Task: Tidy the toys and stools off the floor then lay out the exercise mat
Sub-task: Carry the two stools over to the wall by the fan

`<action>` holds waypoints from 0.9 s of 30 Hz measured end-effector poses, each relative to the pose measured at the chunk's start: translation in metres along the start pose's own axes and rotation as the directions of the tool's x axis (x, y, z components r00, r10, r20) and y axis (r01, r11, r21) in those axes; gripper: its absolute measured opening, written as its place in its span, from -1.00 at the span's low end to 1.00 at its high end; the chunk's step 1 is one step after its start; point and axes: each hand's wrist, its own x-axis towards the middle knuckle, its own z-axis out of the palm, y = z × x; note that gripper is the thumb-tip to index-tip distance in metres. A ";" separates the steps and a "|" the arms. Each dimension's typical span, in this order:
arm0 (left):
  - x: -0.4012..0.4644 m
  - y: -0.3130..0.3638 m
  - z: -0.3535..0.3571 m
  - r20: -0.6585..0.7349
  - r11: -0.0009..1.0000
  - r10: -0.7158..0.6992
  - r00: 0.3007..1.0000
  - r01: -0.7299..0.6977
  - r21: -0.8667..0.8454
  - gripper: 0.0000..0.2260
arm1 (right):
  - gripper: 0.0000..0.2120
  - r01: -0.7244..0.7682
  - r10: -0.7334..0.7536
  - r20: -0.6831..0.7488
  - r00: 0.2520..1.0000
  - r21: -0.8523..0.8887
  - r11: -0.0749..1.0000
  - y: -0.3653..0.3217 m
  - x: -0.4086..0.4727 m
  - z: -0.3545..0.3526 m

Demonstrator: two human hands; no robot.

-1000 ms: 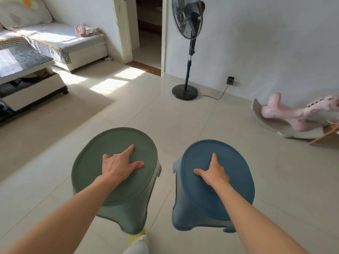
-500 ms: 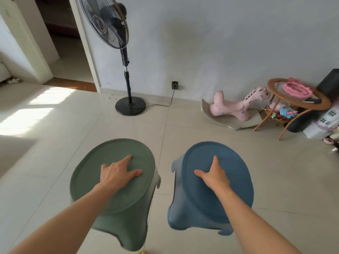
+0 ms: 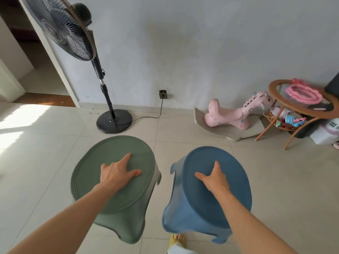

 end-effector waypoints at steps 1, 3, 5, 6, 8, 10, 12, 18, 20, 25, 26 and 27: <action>0.016 0.008 -0.001 0.005 1.000 -0.010 1.000 0.010 0.002 -0.38 | -0.07 -0.001 0.001 0.008 1.000 -0.001 1.000 -0.006 0.016 -0.006; 0.051 0.029 -0.008 -0.016 1.000 -0.027 1.000 0.027 0.001 -0.38 | -0.07 0.015 -0.015 0.014 1.000 -0.005 1.000 -0.021 0.054 -0.021; 0.079 0.045 -0.015 -0.038 1.000 -0.030 0.999 0.030 -0.003 -0.38 | -0.07 0.044 -0.043 0.022 0.999 -0.019 0.999 -0.039 0.085 -0.034; 0.096 0.055 -0.018 -0.041 1.000 -0.031 0.999 0.031 0.005 -0.38 | -0.07 0.047 -0.046 0.027 0.999 -0.032 0.998 -0.048 0.104 -0.041; 0.128 0.072 -0.021 -0.057 1.000 -0.031 0.998 0.031 -0.003 -0.37 | -0.07 0.062 -0.060 0.038 0.997 -0.063 0.996 -0.064 0.136 -0.050; 0.160 0.085 -0.025 -0.065 0.999 -0.034 0.997 0.034 -0.006 -0.37 | -0.07 0.072 -0.068 0.047 0.997 -0.087 0.994 -0.080 0.165 -0.056; 0.193 0.095 -0.026 -0.066 0.999 -0.031 0.997 0.030 -0.012 -0.38 | -0.07 0.076 -0.070 0.056 0.996 -0.105 0.992 -0.095 0.192 -0.060; 0.319 0.118 -0.020 -0.009 1.000 -0.004 1.000 0.004 0.005 -0.40 | -0.07 0.050 -0.045 0.054 0.998 -0.113 0.992 -0.145 0.295 -0.060; 0.364 0.119 -0.021 0.024 1.000 0.000 1.000 0.000 0.005 -0.40 | -0.07 0.025 -0.019 0.058 0.998 -0.107 0.994 -0.164 0.330 -0.060; 0.461 0.124 -0.032 0.077 1.000 -0.007 0.997 0.009 -0.024 -0.40 | -0.06 -0.026 0.031 0.054 0.998 -0.089 0.996 -0.218 0.409 -0.060; 0.481 0.126 -0.035 0.082 1.000 -0.008 0.997 0.010 -0.026 -0.40 | -0.06 -0.029 0.034 0.056 0.998 -0.080 0.996 -0.230 0.424 -0.059; 0.495 0.128 -0.040 0.089 1.000 -0.007 0.996 0.008 -0.017 -0.40 | -0.06 -0.028 0.032 0.057 0.998 -0.079 0.997 -0.240 0.437 -0.059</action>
